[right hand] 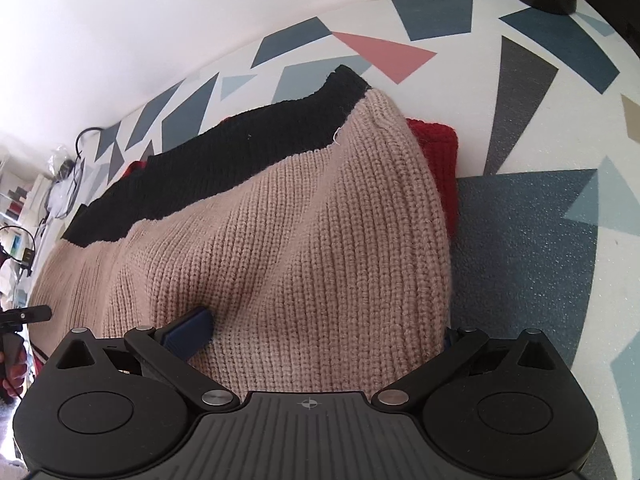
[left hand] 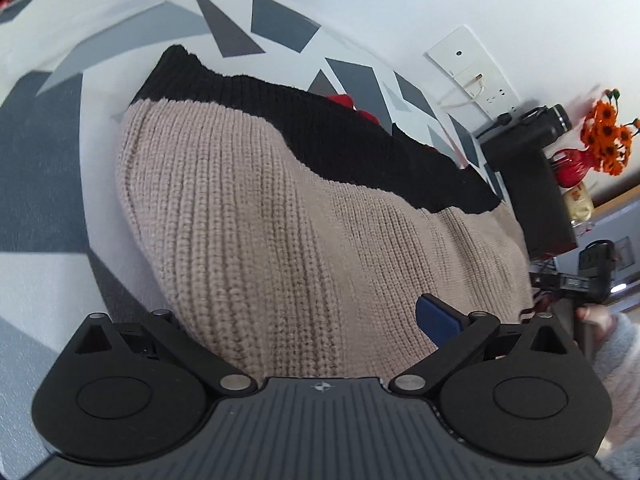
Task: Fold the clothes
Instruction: 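Slide both open grippers under the beige edge of the folded cardigan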
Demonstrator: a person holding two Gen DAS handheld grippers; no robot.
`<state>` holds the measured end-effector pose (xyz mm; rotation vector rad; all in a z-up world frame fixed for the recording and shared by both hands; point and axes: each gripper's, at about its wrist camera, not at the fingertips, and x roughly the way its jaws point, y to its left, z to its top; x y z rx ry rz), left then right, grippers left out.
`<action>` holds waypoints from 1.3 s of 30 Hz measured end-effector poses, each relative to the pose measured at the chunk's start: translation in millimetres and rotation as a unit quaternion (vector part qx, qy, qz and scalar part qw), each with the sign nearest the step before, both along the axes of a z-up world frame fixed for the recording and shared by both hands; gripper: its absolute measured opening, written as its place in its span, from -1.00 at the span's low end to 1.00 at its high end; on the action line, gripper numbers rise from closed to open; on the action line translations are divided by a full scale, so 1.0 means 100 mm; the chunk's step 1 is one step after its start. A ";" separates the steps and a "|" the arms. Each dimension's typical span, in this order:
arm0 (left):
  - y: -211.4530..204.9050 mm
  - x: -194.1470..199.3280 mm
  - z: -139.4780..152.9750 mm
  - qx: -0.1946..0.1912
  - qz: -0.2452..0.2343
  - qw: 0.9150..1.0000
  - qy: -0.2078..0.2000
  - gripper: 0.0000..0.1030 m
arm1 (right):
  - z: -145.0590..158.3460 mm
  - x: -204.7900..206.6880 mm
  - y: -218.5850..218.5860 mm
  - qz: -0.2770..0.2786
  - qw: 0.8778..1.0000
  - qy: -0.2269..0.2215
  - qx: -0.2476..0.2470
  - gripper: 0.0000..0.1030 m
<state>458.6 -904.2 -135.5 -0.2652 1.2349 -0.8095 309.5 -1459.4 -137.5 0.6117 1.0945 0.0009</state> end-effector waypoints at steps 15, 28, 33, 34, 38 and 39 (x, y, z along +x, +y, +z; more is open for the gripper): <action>-0.17 -0.08 -0.04 -0.015 0.005 1.000 0.021 0.97 | -0.02 0.20 0.18 0.033 0.998 -0.009 0.055 0.99; -0.20 -0.19 -0.01 -0.013 0.008 1.000 -0.024 0.99 | -0.02 0.51 0.43 0.081 0.994 -0.014 0.078 0.99; -0.32 -0.30 0.01 0.018 0.023 0.998 -0.057 0.99 | 0.02 0.51 0.51 0.083 0.995 -0.007 0.056 0.99; -0.33 -0.30 0.01 0.021 0.025 0.998 -0.057 0.97 | 0.03 0.50 0.53 0.082 0.995 -0.006 0.051 0.99; -0.34 -0.30 0.02 0.027 0.036 0.997 -0.054 0.92 | 0.04 0.46 0.58 0.080 0.996 -0.007 0.035 0.99; -0.33 -0.30 0.03 0.036 0.042 0.997 -0.058 0.82 | 0.04 0.45 0.58 0.080 0.996 -0.009 0.032 0.99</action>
